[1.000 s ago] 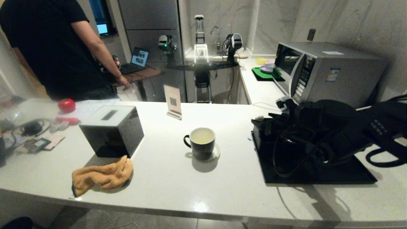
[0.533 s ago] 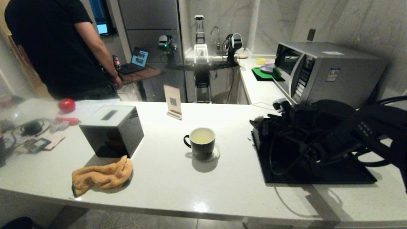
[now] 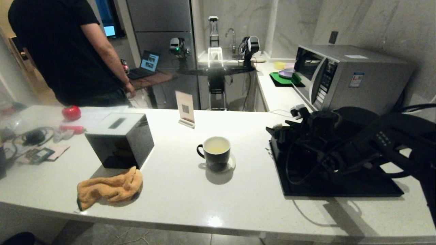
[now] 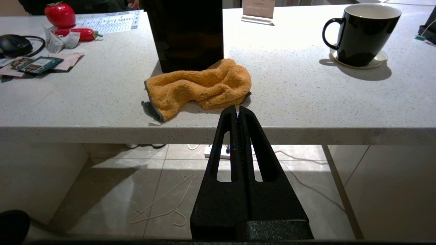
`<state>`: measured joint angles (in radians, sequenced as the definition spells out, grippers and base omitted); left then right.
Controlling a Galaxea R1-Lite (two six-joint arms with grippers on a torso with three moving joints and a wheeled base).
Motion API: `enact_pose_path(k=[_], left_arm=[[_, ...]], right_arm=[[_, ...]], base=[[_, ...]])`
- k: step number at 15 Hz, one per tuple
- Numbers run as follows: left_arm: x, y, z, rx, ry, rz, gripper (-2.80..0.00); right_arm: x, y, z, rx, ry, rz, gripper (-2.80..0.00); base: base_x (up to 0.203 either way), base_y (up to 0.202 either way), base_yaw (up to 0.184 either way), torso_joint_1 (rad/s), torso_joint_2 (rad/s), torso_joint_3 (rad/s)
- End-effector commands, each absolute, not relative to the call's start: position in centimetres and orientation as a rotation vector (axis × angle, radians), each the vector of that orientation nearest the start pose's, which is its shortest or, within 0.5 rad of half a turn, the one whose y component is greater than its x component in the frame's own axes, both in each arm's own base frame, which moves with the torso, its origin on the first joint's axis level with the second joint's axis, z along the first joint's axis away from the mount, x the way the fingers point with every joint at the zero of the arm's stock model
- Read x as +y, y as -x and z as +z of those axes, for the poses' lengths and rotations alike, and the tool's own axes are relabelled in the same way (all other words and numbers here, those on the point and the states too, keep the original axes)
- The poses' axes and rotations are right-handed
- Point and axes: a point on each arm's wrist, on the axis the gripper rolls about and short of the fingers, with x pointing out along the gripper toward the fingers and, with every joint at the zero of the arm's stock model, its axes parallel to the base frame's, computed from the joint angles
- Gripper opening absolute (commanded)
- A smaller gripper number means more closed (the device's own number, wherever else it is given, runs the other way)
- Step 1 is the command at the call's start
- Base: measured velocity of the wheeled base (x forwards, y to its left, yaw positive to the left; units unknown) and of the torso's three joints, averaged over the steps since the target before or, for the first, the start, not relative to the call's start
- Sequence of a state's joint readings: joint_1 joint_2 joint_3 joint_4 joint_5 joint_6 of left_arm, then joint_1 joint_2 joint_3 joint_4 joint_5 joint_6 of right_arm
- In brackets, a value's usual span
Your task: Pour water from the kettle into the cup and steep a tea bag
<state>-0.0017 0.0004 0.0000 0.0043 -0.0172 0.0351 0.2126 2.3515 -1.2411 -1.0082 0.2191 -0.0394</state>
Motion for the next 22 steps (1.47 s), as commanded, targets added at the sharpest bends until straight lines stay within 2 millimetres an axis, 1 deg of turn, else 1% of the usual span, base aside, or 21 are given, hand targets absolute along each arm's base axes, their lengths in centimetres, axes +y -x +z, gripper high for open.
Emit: enact_pose_path(k=[1, 10, 11, 19, 22], left_arm=[[0.0, 2.3, 7.5, 0.004, -0.035, -0.019, -2.80], [0.0, 2.3, 7.5, 0.003, -0.035, -0.018, -2.80], [0.0, 2.3, 7.5, 0.004, -0.035, -0.018, -2.80], [0.0, 2.3, 7.5, 0.004, -0.035, -0.018, -2.80], [0.0, 2.3, 7.5, 0.004, -0.035, -0.018, -2.80]], right_arm=[[10.1, -44.7, 7.9, 0.093, 0.039, 0.434, 0.00], [10.1, -44.6, 8.4, 0.074, 0.042, 0.434, 0.00], [10.1, -44.5, 8.6, 0.062, 0.040, 0.434, -2.80], [10.0, -44.0, 10.2, 0.025, 0.041, 0.436, -2.80], [9.9, -43.2, 10.5, 0.033, 0.042, 0.436, -2.80]], base=[[0.000, 0.000, 0.000, 0.000, 0.00, 0.000], [0.000, 0.000, 0.000, 0.000, 0.00, 0.000], [0.000, 0.000, 0.000, 0.000, 0.00, 0.000], [0.000, 0.000, 0.000, 0.000, 0.00, 0.000], [0.000, 0.000, 0.000, 0.000, 0.00, 0.000]])
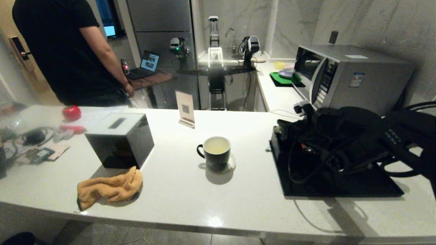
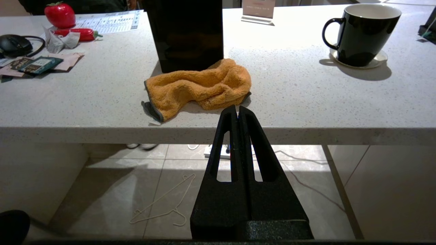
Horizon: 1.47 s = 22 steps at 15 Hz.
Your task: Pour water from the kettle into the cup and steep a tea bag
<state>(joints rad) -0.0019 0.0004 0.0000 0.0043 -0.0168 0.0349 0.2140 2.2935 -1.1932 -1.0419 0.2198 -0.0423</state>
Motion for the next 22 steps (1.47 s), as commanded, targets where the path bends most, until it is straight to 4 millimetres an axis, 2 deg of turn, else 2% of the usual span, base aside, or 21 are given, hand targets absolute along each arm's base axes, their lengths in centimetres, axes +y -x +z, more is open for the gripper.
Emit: enact_pose_path(k=[1, 22], left_arm=[[0.0, 2.3, 7.5, 0.003, -0.035, -0.018, -2.80], [0.0, 2.3, 7.5, 0.004, -0.035, -0.018, -2.80]], right_arm=[[9.9, -42.9, 10.5, 0.037, 0.044, 0.438, -2.80], [10.9, -41.8, 14.1, -0.066, 0.044, 0.442, -2.80]], base=[[0.000, 0.000, 0.000, 0.000, 0.00, 0.000], [0.000, 0.000, 0.000, 0.000, 0.00, 0.000]])
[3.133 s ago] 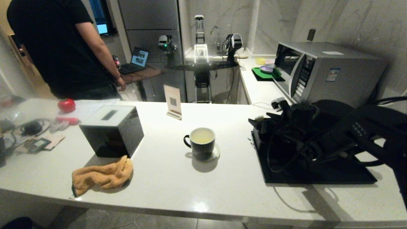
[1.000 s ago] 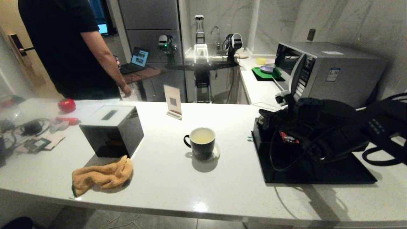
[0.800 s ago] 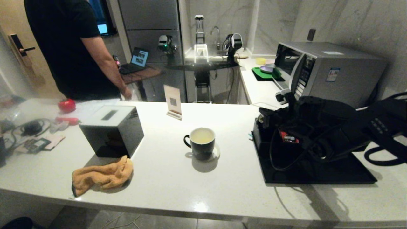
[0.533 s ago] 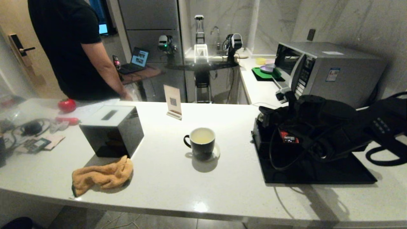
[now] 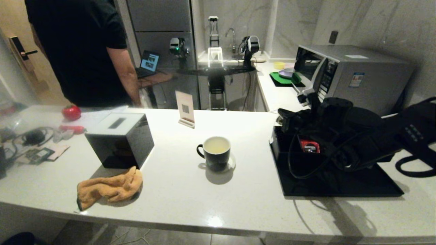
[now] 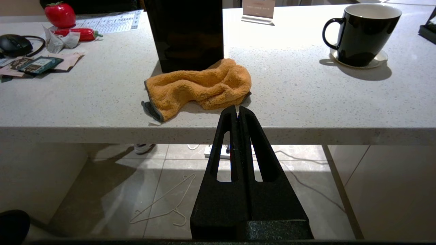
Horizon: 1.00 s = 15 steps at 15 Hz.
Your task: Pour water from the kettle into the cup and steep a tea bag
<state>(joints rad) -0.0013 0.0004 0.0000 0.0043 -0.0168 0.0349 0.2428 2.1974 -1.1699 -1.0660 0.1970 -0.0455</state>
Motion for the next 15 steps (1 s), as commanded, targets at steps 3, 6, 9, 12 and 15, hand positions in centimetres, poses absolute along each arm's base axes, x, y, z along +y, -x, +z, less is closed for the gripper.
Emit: enact_pose_path(k=[3, 6, 9, 12, 15], left_arm=[[0.0, 2.3, 7.5, 0.004, -0.035, -0.018, -2.80], [0.0, 2.3, 7.5, 0.003, -0.035, -0.020, -2.80], [0.0, 2.3, 7.5, 0.004, -0.035, -0.018, -2.80], [0.0, 2.3, 7.5, 0.004, -0.035, -0.018, -2.80], [0.0, 2.3, 7.5, 0.004, -0.035, -0.018, -2.80]], right_arm=[[11.1, -41.5, 14.8, -0.083, 0.041, 0.448, -2.80], [11.5, -41.0, 15.9, -0.109, 0.039, 0.460, -2.80], [11.7, -40.4, 16.9, -0.129, 0.037, 0.471, -2.80], [12.1, -39.8, 17.9, -0.152, 0.035, 0.483, -2.80], [12.6, -39.2, 18.8, -0.175, 0.032, 0.497, -2.80]], base=[[0.000, 0.000, 0.000, 0.000, 0.00, 0.000], [0.000, 0.000, 0.000, 0.000, 0.00, 0.000], [0.000, 0.000, 0.000, 0.000, 0.00, 0.000], [0.000, 0.000, 0.000, 0.000, 0.00, 0.000], [0.000, 0.000, 0.000, 0.000, 0.00, 0.000]])
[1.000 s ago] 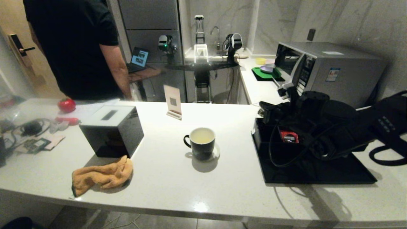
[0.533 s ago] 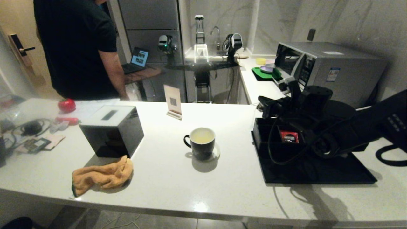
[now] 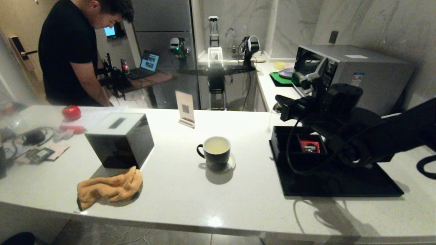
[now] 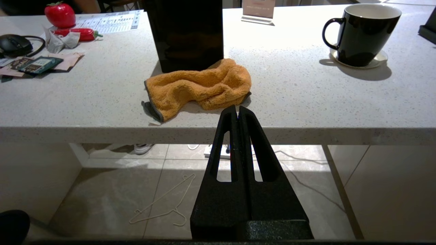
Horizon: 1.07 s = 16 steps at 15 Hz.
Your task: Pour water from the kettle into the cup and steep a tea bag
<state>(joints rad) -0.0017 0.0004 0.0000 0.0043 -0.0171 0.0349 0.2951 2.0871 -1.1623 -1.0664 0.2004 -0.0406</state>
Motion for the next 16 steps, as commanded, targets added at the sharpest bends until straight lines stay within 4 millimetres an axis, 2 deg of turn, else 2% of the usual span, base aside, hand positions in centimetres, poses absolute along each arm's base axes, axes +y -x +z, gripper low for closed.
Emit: enact_pose_path(k=[1, 11, 16], left_arm=[[0.0, 2.3, 7.5, 0.004, -0.035, -0.018, -2.80], [0.0, 2.3, 7.5, 0.003, -0.035, -0.018, -2.80], [0.0, 2.3, 7.5, 0.004, -0.035, -0.018, -2.80]], right_arm=[[12.7, -39.0, 19.1, -0.182, 0.033, 0.501, -2.80], [13.4, -37.7, 21.1, -0.232, 0.026, 0.526, -2.80], [14.1, -36.4, 21.5, -0.231, 0.019, 0.555, -2.80]], base=[[0.000, 0.000, 0.000, 0.000, 0.00, 0.000], [0.000, 0.000, 0.000, 0.000, 0.00, 0.000], [0.000, 0.000, 0.000, 0.000, 0.00, 0.000]])
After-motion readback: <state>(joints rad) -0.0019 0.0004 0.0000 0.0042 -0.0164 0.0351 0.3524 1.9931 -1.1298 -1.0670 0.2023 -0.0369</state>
